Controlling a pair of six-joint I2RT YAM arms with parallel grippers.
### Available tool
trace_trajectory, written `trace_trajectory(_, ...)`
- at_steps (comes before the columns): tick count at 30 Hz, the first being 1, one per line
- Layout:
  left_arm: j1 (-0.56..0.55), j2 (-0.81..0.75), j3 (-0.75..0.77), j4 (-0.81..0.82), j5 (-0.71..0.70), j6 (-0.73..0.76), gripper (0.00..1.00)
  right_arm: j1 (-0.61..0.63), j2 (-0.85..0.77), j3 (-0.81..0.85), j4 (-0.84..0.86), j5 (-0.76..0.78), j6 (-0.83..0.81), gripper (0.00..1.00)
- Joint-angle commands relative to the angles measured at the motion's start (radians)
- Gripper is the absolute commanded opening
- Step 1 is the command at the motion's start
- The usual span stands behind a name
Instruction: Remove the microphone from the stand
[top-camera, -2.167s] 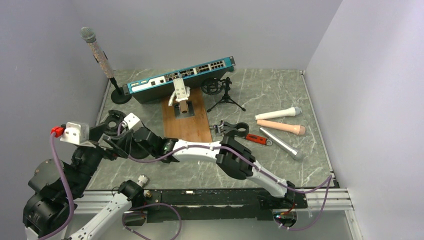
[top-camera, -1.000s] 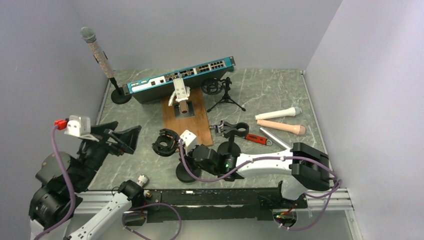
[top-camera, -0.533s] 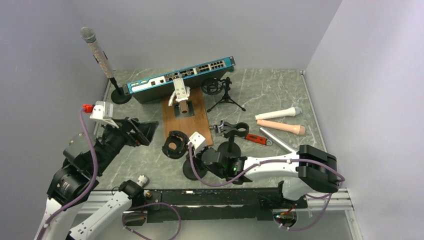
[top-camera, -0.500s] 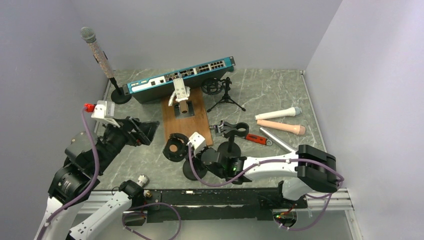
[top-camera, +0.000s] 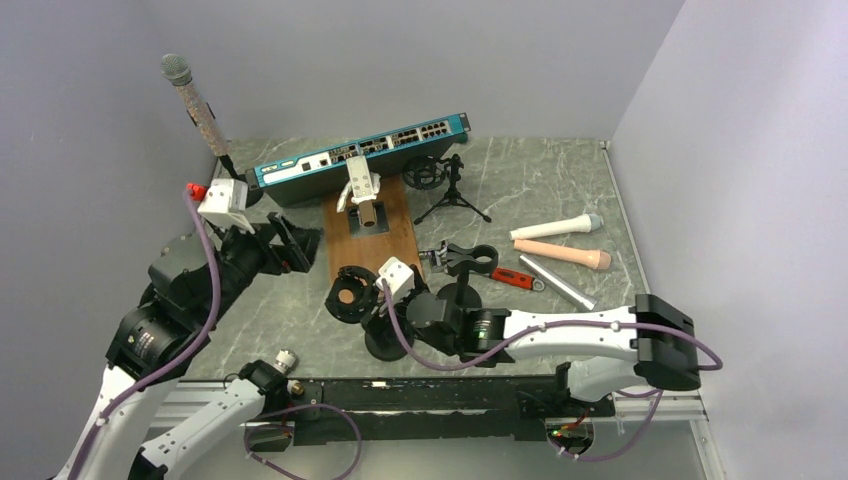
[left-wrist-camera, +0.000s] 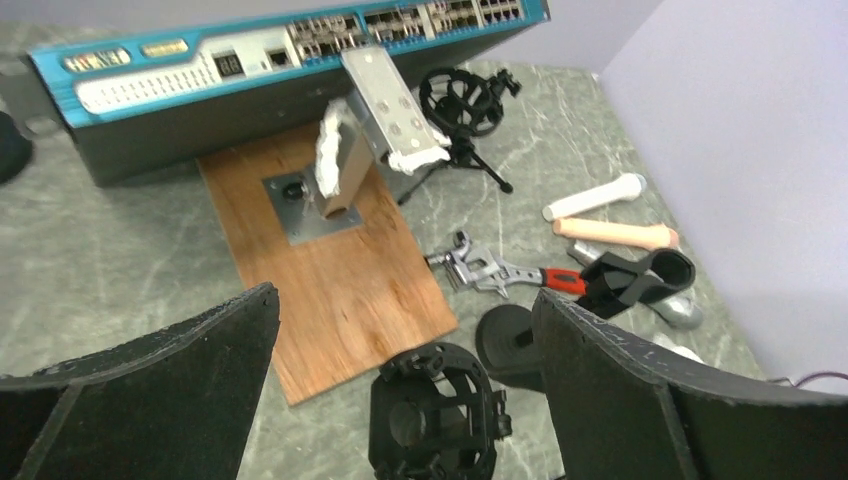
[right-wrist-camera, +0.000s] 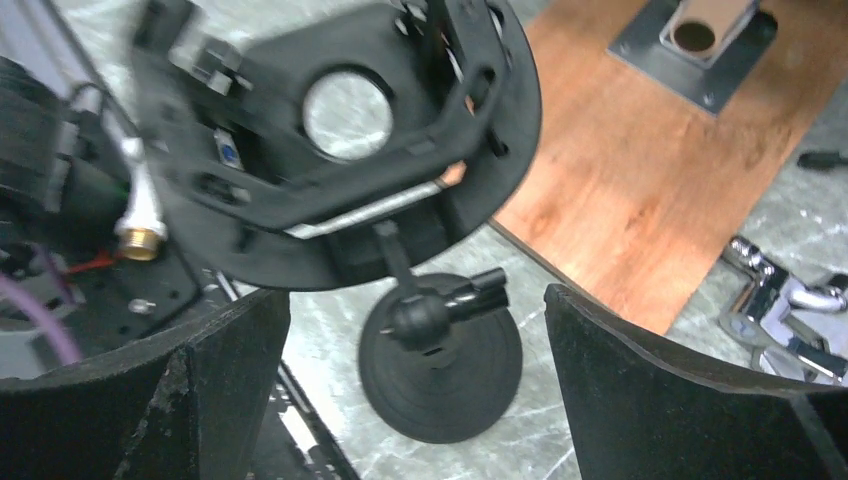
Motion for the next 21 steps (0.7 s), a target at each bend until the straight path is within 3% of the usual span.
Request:
trace_trajectory(1,-0.005,0.052,0.126,-0.008,-0.081,0.105,0.99,0.036,-0.087,0.083,-0.072,-0.015,0.02,1.0)
trace_trajectory(5,-0.004,0.102,0.189,-0.038,-0.144,0.165,1.0,0.05,-0.174,0.077,-0.074,-0.028,0.038,1.0)
trace_trajectory(9,-0.001,0.121,0.21,-0.034,-0.297,0.166,0.99,0.051,-0.275,0.032,-0.054,-0.029,0.062,1.0)
trace_trajectory(15,0.036,0.19,0.211,0.151,-0.432,0.267,0.99,0.051,-0.413,-0.076,0.017,-0.014,0.065,1.0)
trace_trajectory(21,0.126,0.272,0.106,0.456,-0.476,0.339,0.99,0.051,-0.464,-0.089,0.006,0.0,0.066,1.0)
